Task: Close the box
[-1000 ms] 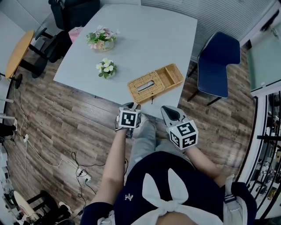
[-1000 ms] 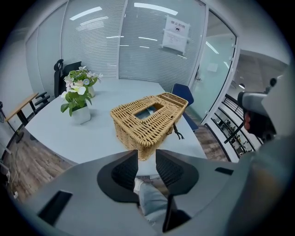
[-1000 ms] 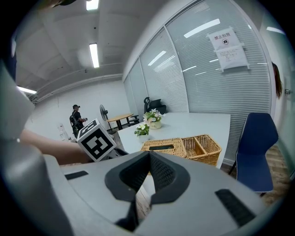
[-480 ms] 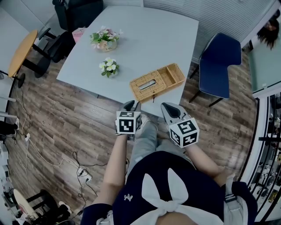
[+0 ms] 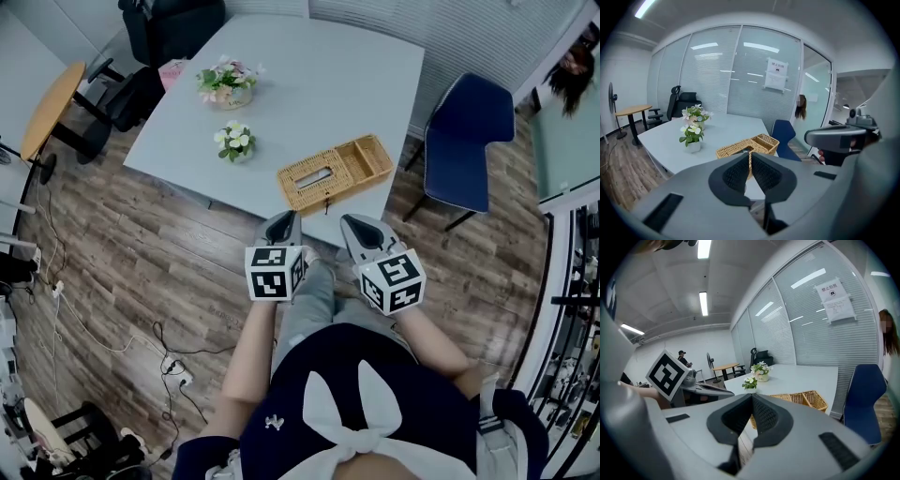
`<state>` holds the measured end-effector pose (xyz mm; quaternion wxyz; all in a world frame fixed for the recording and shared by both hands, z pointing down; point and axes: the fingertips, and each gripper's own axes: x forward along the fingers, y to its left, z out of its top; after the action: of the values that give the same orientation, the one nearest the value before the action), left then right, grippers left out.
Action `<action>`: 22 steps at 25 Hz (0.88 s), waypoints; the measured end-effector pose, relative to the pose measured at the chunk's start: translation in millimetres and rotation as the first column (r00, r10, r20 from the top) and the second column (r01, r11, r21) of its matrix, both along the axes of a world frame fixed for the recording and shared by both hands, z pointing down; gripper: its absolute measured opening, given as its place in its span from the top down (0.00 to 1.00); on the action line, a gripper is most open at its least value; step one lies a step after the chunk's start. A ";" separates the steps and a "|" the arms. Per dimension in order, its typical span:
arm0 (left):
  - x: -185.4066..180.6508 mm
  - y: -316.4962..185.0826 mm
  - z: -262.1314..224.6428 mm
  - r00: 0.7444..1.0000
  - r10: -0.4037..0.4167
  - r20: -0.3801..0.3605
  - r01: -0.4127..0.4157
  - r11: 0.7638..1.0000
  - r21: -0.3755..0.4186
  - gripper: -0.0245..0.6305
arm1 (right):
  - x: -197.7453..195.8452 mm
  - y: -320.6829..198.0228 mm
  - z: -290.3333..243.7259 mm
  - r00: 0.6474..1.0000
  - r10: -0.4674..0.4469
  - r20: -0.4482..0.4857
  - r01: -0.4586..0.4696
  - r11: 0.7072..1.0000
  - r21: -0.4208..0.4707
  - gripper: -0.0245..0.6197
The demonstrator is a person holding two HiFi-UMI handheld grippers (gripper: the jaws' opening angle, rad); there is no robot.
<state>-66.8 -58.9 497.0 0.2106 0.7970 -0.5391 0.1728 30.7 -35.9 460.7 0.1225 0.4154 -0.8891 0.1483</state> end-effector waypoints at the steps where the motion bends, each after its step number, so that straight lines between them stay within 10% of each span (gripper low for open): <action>1: 1.3 1.7 -3.4 1.000 0.000 -0.002 0.000 1.000 0.010 0.91 | -0.2 1.0 -2.0 1.000 -0.002 0.001 0.002 1.000 0.004 0.96; 22: 15.2 16.7 -46.6 0.999 0.016 -0.029 -0.012 0.992 0.125 0.92 | -2.3 7.2 -22.2 1.000 -0.012 0.012 0.011 0.999 0.053 0.96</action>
<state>-51.6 -42.2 450.3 0.1670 0.8149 -0.5399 0.1283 28.4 -28.7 438.4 0.1069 0.4125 -0.8958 0.1265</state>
